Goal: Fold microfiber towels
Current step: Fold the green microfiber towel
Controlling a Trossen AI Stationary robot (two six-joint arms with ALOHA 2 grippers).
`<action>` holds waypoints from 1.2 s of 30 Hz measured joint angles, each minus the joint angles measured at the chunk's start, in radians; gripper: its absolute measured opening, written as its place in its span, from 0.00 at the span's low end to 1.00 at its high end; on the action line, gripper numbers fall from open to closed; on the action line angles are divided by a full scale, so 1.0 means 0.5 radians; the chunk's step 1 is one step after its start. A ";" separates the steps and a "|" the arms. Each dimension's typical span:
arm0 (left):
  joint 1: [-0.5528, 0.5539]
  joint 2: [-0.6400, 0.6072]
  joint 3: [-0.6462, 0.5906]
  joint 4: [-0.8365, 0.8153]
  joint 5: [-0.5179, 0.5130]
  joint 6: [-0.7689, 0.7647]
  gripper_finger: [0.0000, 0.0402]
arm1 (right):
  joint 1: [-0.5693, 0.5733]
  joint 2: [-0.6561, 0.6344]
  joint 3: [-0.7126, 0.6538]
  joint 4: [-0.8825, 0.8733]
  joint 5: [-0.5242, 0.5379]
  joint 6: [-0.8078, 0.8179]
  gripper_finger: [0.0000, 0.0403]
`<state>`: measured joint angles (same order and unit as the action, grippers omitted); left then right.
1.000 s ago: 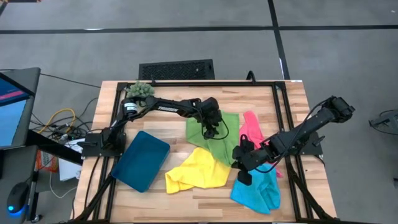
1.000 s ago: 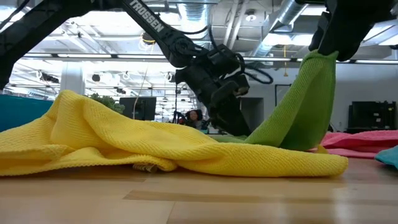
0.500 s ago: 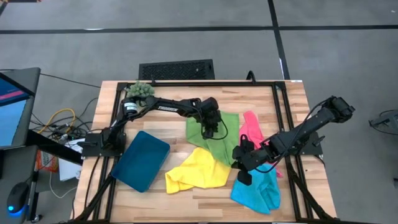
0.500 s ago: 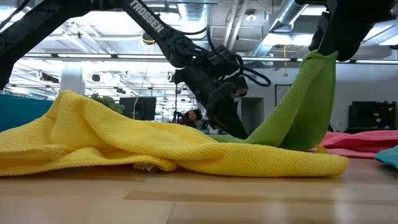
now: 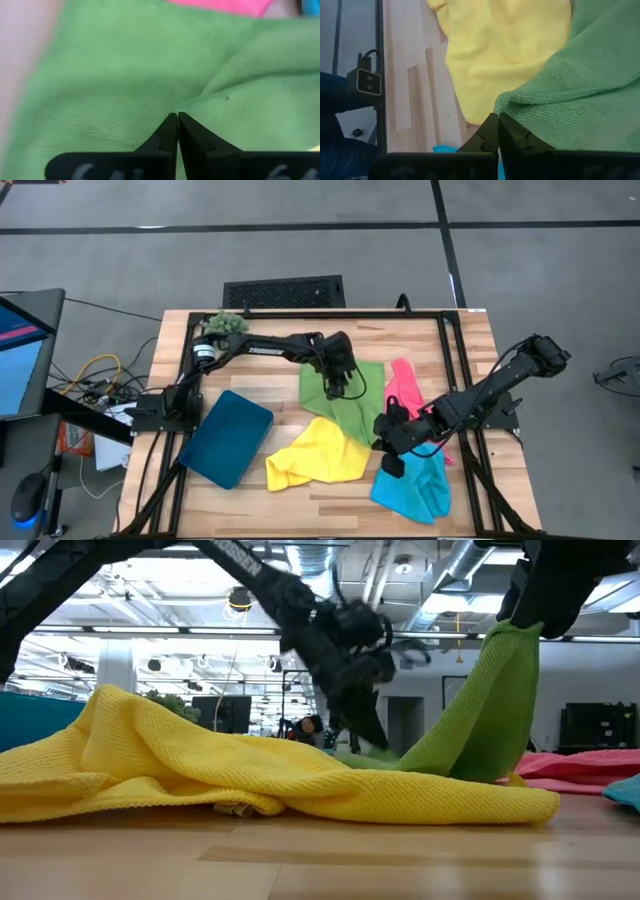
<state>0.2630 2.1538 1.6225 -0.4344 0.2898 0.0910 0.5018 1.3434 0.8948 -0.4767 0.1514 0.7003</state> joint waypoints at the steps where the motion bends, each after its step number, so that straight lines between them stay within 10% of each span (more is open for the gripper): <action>1: 0.000 -0.018 0.037 -0.052 -0.037 -0.001 0.00 | 0.000 0.000 0.000 0.000 0.012 0.003 0.06; 14: 0.000 -0.578 0.289 -0.815 -0.573 -0.030 0.00 | -0.280 -0.413 0.000 -0.072 0.349 -0.004 0.04; 27: 0.051 -1.150 0.289 -1.012 -1.334 -0.066 0.00 | -1.030 -0.835 -0.001 -0.124 0.466 -0.340 0.04; 36: 0.341 -1.231 0.278 -0.950 -1.356 0.006 0.00 | -1.584 -0.879 0.183 0.210 0.458 -0.898 0.03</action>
<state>0.4333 1.5383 1.7616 -0.9094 -0.3881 0.0942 -0.2903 0.9039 0.9863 -0.3716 0.3805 0.2512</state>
